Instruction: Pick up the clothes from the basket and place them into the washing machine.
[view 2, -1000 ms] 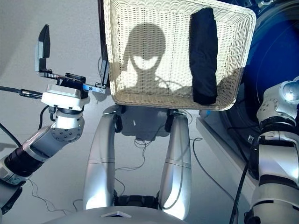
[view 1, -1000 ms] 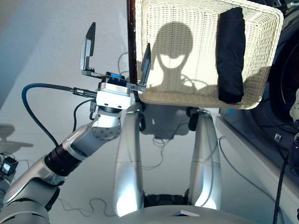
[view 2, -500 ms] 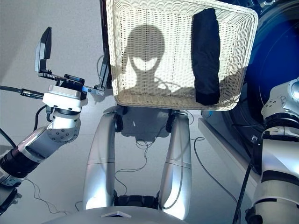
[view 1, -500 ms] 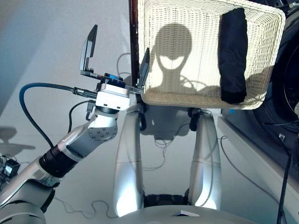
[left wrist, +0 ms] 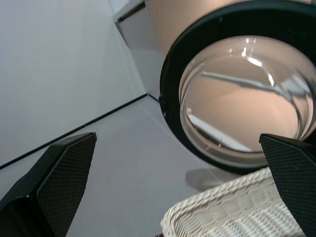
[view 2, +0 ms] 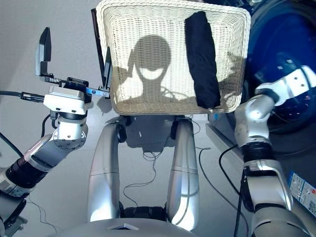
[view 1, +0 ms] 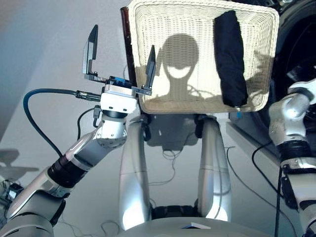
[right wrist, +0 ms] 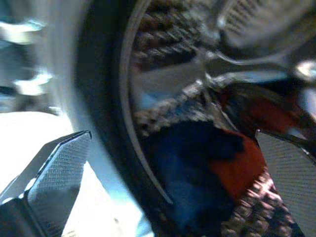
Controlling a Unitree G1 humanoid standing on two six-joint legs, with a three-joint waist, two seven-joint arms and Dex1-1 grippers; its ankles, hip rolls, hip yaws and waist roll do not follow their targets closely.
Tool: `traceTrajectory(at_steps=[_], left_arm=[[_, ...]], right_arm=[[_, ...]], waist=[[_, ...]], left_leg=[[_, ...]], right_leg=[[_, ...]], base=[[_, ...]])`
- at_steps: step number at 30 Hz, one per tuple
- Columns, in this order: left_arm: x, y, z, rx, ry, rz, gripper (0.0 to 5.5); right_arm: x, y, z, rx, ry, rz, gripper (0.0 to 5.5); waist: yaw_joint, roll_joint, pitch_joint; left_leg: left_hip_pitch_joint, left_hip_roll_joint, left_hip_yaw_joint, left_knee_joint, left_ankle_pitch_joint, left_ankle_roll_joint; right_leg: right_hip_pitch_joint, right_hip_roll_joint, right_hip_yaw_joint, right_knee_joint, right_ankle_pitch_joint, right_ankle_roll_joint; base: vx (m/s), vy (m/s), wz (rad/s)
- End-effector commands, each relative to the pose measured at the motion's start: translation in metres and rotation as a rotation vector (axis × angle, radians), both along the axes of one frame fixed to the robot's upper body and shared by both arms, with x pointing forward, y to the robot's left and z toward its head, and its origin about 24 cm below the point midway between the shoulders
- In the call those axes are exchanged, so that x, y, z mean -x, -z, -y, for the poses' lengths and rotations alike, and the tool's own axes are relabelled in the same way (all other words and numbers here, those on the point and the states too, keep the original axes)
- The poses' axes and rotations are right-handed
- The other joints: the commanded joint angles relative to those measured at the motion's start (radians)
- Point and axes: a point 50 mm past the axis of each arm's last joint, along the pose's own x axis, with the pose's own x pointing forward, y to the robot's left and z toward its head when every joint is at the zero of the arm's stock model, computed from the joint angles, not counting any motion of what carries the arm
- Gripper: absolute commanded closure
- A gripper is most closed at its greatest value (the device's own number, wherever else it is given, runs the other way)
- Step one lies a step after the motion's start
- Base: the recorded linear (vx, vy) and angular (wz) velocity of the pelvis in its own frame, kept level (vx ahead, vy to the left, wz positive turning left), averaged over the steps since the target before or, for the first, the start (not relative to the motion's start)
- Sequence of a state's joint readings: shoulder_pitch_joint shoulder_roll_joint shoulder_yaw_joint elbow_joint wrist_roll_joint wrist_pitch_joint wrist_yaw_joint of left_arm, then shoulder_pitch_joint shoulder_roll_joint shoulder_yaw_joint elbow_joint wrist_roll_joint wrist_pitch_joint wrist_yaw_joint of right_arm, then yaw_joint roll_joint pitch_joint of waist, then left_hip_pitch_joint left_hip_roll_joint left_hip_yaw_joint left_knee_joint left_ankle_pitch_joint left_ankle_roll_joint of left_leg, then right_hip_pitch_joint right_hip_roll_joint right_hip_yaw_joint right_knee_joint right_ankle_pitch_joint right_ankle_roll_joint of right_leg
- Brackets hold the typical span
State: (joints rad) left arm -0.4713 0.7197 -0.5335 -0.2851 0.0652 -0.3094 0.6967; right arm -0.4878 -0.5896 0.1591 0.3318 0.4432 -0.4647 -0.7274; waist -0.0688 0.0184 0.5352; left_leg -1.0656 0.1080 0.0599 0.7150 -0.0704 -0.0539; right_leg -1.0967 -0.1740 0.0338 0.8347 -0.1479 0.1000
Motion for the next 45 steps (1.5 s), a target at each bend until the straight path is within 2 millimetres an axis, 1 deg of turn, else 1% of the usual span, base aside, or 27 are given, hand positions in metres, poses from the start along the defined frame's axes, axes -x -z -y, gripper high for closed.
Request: traceTrajectory(at_steps=[1, 3, 4, 5, 7, 8, 10, 12, 13, 17, 19, 20, 21, 22, 23, 25, 27, 28, 29, 30, 31, 33, 34, 35, 38, 42, 45], left_arm=[[0.012, -0.006, 0.001, 0.007, 0.013, 0.093, 0.00], [0.012, -0.005, 0.002, -0.013, 0.014, 0.095, 0.00], [0.012, -0.005, 0.002, -0.013, 0.014, 0.095, 0.00], [0.013, -0.005, 0.002, -0.028, 0.017, 0.104, 0.00], [0.015, -0.005, 0.001, -0.029, 0.016, 0.109, 0.00], [0.015, -0.005, 0.001, -0.029, 0.015, 0.109, 0.00], [0.017, -0.005, 0.002, -0.039, 0.032, 0.112, 0.00], [0.017, -0.005, 0.002, -0.037, 0.033, 0.113, 0.00], [0.018, -0.005, 0.003, -0.027, 0.049, 0.106, 0.00], [0.019, -0.007, 0.004, -0.019, 0.077, 0.097, 0.00], [0.020, -0.008, 0.006, 0.001, 0.095, 0.090, 0.00], [0.021, -0.009, 0.006, 0.030, 0.123, 0.076, 0.00], [0.021, -0.009, 0.006, 0.031, 0.122, 0.077, 0.00], [0.021, -0.009, 0.008, 0.047, 0.152, 0.057, 0.00], [0.020, -0.009, 0.008, 0.047, 0.152, 0.057, 0.00], [0.020, -0.008, 0.012, 0.068, 0.170, 0.040, 0.00], [0.019, -0.007, 0.014, 0.066, 0.173, 0.035, 0.00], [0.019, -0.006, 0.015, 0.062, 0.174, 0.032, 0.00], [0.019, -0.007, 0.015, 0.059, 0.172, 0.033, 0.00], [0.019, -0.007, 0.015, 0.060, 0.172, 0.034, 0.00], [0.019, -0.008, 0.015, 0.055, 0.178, 0.042, 0.00], [0.019, -0.009, 0.017, 0.058, 0.184, 0.044, 0.00], [0.019, -0.009, 0.017, 0.059, 0.184, 0.045, 0.00], [0.019, -0.008, 0.018, 0.053, 0.189, 0.040, 0.00], [0.019, -0.009, 0.020, 0.029, 0.181, 0.055, 0.00], [0.020, -0.010, 0.024, 0.021, 0.191, 0.060, 0.00], [0.019, -0.010, 0.024, 0.003, 0.180, 0.063, 0.00]], right_arm=[[0.008, -0.019, -0.026, 0.138, -0.096, 0.116, 0.00], [0.011, -0.018, -0.051, 0.259, -0.208, 0.103, 0.00], [0.011, -0.017, -0.051, 0.259, -0.208, 0.103, 0.00], [0.012, -0.021, -0.065, 0.348, -0.257, 0.108, 0.00], [0.011, -0.024, -0.076, 0.419, -0.303, 0.112, 0.00], [0.011, -0.024, -0.077, 0.419, -0.304, 0.112, 0.00], [0.006, -0.031, -0.089, 0.559, -0.351, 0.095, 0.00], [0.003, -0.032, -0.091, 0.569, -0.368, 0.090, 0.00], [-0.004, -0.034, -0.095, 0.586, -0.390, 0.061, 0.00], [-0.019, -0.038, -0.097, 0.642, -0.390, 0.010, 0.00], [-0.033, -0.038, -0.091, 0.608, -0.356, -0.043, 0.00], [-0.046, -0.037, -0.085, 0.536, -0.333, -0.096, 0.00], [-0.046, -0.037, -0.086, 0.536, -0.334, -0.094, 0.00], [-0.057, -0.035, -0.077, 0.488, -0.290, -0.154, 0.00], [-0.057, -0.035, -0.077, 0.488, -0.291, -0.153, 0.00], [-0.067, -0.030, -0.058, 0.445, -0.213, -0.228, 0.00], [-0.069, -0.028, -0.052, 0.427, -0.191, -0.248, 0.00], [-0.074, -0.024, -0.036, 0.367, -0.138, -0.304, 0.00], [-0.076, -0.022, -0.029, 0.362, -0.115, -0.333, 0.00], [-0.076, -0.022, -0.029, 0.362, -0.116, -0.332, 0.00], [-0.078, -0.018, -0.018, 0.360, -0.085, -0.383, 0.00], [-0.078, -0.015, -0.007, 0.339, -0.059, -0.421, 0.00], [-0.078, -0.015, -0.007, 0.339, -0.059, -0.420, 0.00], [-0.078, -0.014, 0.001, 0.327, -0.033, -0.448, 0.00], [-0.079, -0.013, 0.006, 0.368, -0.015, -0.489, 0.00], [-0.082, -0.013, 0.001, 0.449, -0.025, -0.530, 0.00], [-0.085, -0.010, -0.007, 0.473, -0.046, -0.546, 0.00]], waist=[[0.001, -0.031, -0.015], [-0.001, -0.035, -0.015], [-0.002, -0.035, -0.015], [-0.001, -0.037, -0.015], [0.003, -0.037, -0.015], [0.002, -0.037, -0.015], [0.010, -0.038, -0.015], [0.011, -0.038, -0.015], [0.019, -0.037, -0.015], [0.029, -0.034, -0.015], [0.038, -0.027, -0.015], [0.049, -0.020, -0.015], [0.048, -0.020, -0.015], [0.056, -0.013, -0.015], [0.056, -0.012, -0.015], [0.062, -0.006, -0.015], [0.063, -0.002, -0.015], [0.069, 0.006, -0.015], [0.072, 0.010, -0.015], [0.072, 0.011, -0.015], [0.076, 0.017, -0.015], [0.080, 0.023, -0.015], [0.080, 0.024, -0.015], [0.084, 0.031, -0.015], [0.089, 0.037, -0.015], [0.090, 0.045, -0.015], [0.091, 0.049, -0.015]], left_leg=[[0.081, 0.011, 0.001, -0.020, -0.060, -0.021], [0.087, 0.012, 0.001, -0.027, -0.057, -0.020], [0.088, 0.011, 0.001, -0.027, -0.057, -0.020], [0.088, 0.011, 0.000, -0.027, -0.057, -0.020], [0.091, 0.010, -0.001, -0.028, -0.056, -0.019], [0.091, 0.010, 0.000, -0.029, -0.056, -0.019], [0.094, 0.011, -0.002, -0.027, -0.057, -0.019], [0.094, 0.011, -0.004, -0.028, -0.057, -0.020], [0.092, 0.009, -0.006, -0.024, -0.058, -0.020], [0.081, 0.007, -0.009, -0.010, -0.061, -0.020], [0.070, 0.007, -0.010, 0.000, -0.063, -0.021], [0.060, 0.006, -0.012, 0.007, -0.065, -0.021], [0.058, 0.006, -0.012, 0.008, -0.065, -0.021], [0.049, 0.004, -0.012, 0.016, -0.068, -0.022], [0.047, 0.004, -0.013, 0.017, -0.068, -0.022], [0.033, 0.000, -0.017, 0.029, -0.070, -0.023], [0.027, 0.001, -0.019, 0.033, -0.071, -0.024], [0.017, -0.002, -0.022, 0.040, -0.072, -0.025], [0.010, -0.002, -0.023, 0.044, -0.072, -0.026], [0.008, -0.002, -0.023, 0.046, -0.072, -0.026], [-0.002, -0.003, -0.024, 0.051, -0.072, -0.028], [-0.016, -0.005, -0.028, 0.061, -0.073, -0.028], [-0.017, -0.004, -0.029, 0.062, -0.073, -0.028], [-0.029, -0.007, -0.029, 0.072, -0.074, -0.029], [-0.045, -0.006, -0.027, 0.093, -0.081, -0.027], [-0.081, -0.003, -0.026, 0.134, -0.091, -0.028], [-0.104, -0.002, -0.026, 0.165, -0.099, -0.027]], right_leg=[[0.040, 0.020, 0.000, -0.090, 0.037, 0.009], [0.048, 0.020, -0.001, -0.099, 0.041, 0.010], [0.048, 0.019, -0.001, -0.099, 0.041, 0.010], [0.050, 0.020, -0.003, -0.102, 0.043, 0.009], [0.053, 0.021, -0.004, -0.104, 0.045, 0.008], [0.053, 0.021, -0.004, -0.104, 0.045, 0.008], [0.056, 0.023, -0.005, -0.102, 0.045, 0.009], [0.056, 0.024, -0.005, -0.101, 0.046, 0.008], [0.055, 0.024, -0.005, -0.101, 0.046, 0.007], [0.048, 0.023, -0.008, -0.090, 0.043, 0.007], [0.036, 0.020, -0.011, -0.078, 0.038, 0.006], [0.027, 0.019, -0.014, -0.065, 0.033, 0.004], [0.025, 0.019, -0.014, -0.064, 0.033, 0.004], [0.016, 0.018, -0.018, -0.053, 0.027, 0.002], [0.015, 0.018, -0.018, -0.052, 0.026, 0.002], [0.001, 0.018, -0.021, -0.035, 0.021, 0.001], [-0.004, 0.017, -0.023, -0.030, 0.019, 0.001], [-0.013, 0.014, -0.026, -0.022, 0.018, 0.001], [-0.020, 0.013, -0.027, -0.014, 0.015, 0.001], [-0.021, 0.013, -0.027, -0.013, 0.015, 0.001], [-0.030, 0.013, -0.028, -0.004, 0.012, 0.001], [-0.042, 0.012, -0.029, 0.006, 0.011, 0.001], [-0.043, 0.012, -0.029, 0.006, 0.011, 0.001], [-0.057, 0.012, -0.030, 0.019, 0.010, 0.002], [-0.078, 0.008, -0.031, 0.045, 0.002, 0.005], [-0.121, 0.006, -0.030, 0.096, -0.014, 0.006], [-0.148, 0.012, -0.034, 0.133, -0.024, 0.008]], base=[[0.000, 0.000, 0.000], [0.000, 0.000, 0.000], [0.000, 0.000, 0.000], [0.000, 0.000, 0.000], [0.000, 0.000, 0.000], [0.000, 0.000, 0.000], [0.000, 0.000, 0.000], [0.000, 0.000, 0.000], [0.000, 0.000, 0.000], [0.000, 0.000, 0.000], [0.000, 0.000, 0.000], [0.000, 0.000, 0.000], [0.000, 0.000, 0.000], [0.000, 0.000, 0.000], [0.000, 0.000, 0.000], [0.000, 0.000, 0.000], [0.000, 0.000, 0.000], [0.000, 0.000, 0.000], [0.000, 0.000, 0.000], [0.000, 0.000, 0.000], [0.000, 0.000, 0.000], [0.000, 0.000, 0.000], [0.000, 0.000, 0.000], [0.000, 0.000, 0.000], [0.000, 0.000, 0.000], [0.000, 0.000, 0.000], [0.000, 0.000, 0.000]])
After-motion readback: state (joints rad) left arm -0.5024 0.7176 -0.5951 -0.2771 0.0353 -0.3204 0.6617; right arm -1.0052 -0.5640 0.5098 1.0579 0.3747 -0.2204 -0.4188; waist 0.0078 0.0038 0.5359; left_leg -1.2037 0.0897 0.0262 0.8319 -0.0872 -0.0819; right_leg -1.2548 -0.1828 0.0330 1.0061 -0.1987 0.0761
